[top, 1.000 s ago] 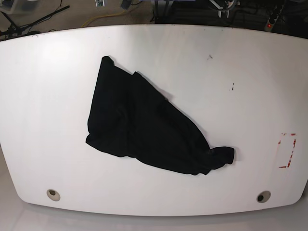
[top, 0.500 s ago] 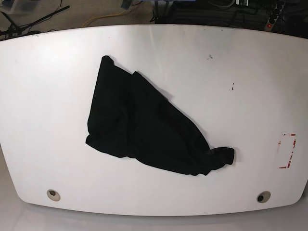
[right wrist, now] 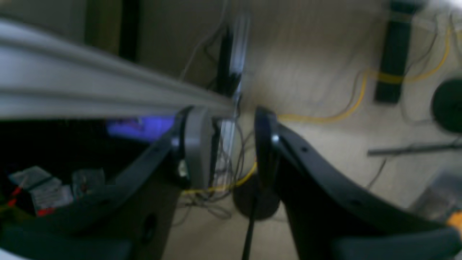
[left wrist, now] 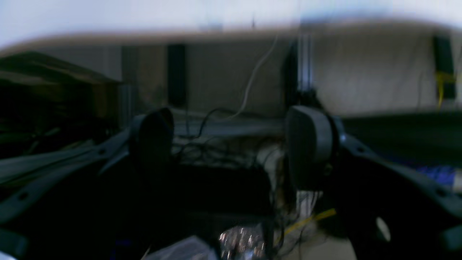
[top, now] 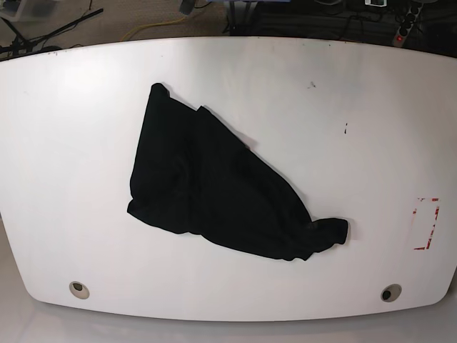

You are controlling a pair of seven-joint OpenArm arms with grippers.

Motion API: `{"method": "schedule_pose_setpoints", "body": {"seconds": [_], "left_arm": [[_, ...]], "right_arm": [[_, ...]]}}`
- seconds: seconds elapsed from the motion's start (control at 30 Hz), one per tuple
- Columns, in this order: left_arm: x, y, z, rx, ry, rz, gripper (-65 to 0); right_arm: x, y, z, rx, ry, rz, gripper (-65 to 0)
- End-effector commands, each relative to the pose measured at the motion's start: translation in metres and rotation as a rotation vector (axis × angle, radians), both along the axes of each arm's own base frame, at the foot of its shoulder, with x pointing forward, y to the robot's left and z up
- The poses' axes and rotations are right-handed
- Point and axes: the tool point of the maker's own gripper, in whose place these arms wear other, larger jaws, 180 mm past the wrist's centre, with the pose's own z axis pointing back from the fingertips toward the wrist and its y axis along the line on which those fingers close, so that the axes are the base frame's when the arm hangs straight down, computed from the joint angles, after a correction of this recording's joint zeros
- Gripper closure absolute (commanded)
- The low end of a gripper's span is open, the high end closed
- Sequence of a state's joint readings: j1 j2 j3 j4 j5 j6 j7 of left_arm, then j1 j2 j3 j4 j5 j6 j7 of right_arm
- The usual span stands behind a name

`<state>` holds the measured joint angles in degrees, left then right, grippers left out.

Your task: Fold the T-shirt properly

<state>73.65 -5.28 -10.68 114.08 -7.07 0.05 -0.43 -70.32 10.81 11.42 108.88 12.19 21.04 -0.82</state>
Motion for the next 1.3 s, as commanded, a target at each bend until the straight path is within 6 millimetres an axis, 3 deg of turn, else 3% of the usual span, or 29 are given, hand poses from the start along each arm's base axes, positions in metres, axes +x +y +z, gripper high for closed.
{"method": "schedule_pose_setpoints", "body": {"seconds": [0.0,0.07,0.3,0.5,0.6,0.77,0.9,1.1,1.27], "left_arm": [[0.003,0.007,0.009,0.014,-0.018,-0.019,-44.9],[0.008,0.012,0.01,0.013,-0.029,-0.021,-44.9],[0.063,0.012,0.015,0.006,-0.18,-0.013,-45.4],[0.109,0.011,0.027,0.004,-0.31,-0.012,-58.1],[0.126,0.011,0.032,0.006,-0.358,-0.016,-59.3],[0.153,0.014,0.044,0.058,-0.432,-0.053,-59.3],[0.162,0.013,0.048,0.113,-0.45,-0.09,-59.3],[0.163,0.013,0.048,0.134,-0.451,-0.104,-59.3],[0.169,0.015,0.052,0.142,-0.47,-0.101,-59.3]], "right_arm": [[0.008,0.003,0.016,0.012,-0.045,0.002,-18.7],[0.016,0.005,0.021,0.015,-0.07,0.008,-18.7],[0.078,0.008,0.033,0.073,-0.238,-0.043,-18.7],[0.124,0.008,0.046,0.073,-0.37,-0.035,-19.3],[0.143,0.009,0.052,0.076,-0.425,-0.028,-19.5],[0.179,0.011,0.053,0.053,-0.442,0.017,-30.8],[0.208,0.013,0.055,0.031,-0.445,0.043,-33.3],[0.245,0.04,0.063,0.036,-0.445,0.196,-33.3],[0.27,0.086,0.078,0.055,-0.47,0.386,-33.3]]}}
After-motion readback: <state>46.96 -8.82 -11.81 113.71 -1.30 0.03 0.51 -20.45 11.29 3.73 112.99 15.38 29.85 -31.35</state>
